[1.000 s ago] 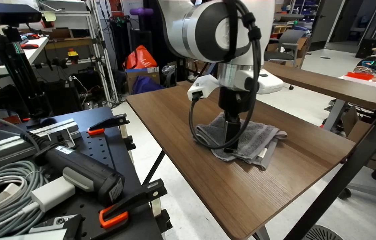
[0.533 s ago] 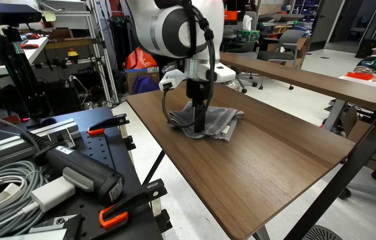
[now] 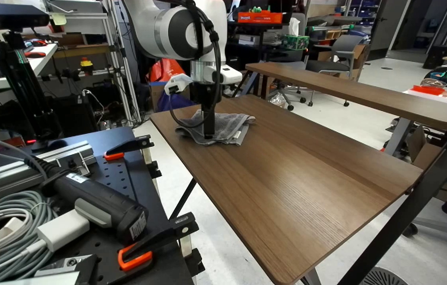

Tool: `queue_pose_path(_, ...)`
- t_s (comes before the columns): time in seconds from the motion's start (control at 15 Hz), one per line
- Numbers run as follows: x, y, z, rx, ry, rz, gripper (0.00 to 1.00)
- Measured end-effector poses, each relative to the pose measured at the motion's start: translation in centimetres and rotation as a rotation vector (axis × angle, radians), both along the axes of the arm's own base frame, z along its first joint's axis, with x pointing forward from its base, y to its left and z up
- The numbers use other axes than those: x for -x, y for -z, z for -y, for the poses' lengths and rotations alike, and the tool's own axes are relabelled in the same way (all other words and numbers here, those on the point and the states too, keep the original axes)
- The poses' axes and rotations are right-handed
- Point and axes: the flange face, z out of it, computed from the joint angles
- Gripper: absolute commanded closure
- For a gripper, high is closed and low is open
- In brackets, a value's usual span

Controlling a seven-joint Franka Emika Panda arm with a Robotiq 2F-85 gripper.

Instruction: Slide the towel to the left

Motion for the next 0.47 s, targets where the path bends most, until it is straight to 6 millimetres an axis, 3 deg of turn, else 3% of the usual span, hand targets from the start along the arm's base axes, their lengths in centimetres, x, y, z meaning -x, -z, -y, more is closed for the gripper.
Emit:
queue_pose_path(0.2, 0.3, -1.9, -1.9, 0.001, -0.017, 0.015, 0.00)
queue_pose_path(0.47, 0.0, -7.9, -2.2, 0.019, -0.020, 0.041, 0.00)
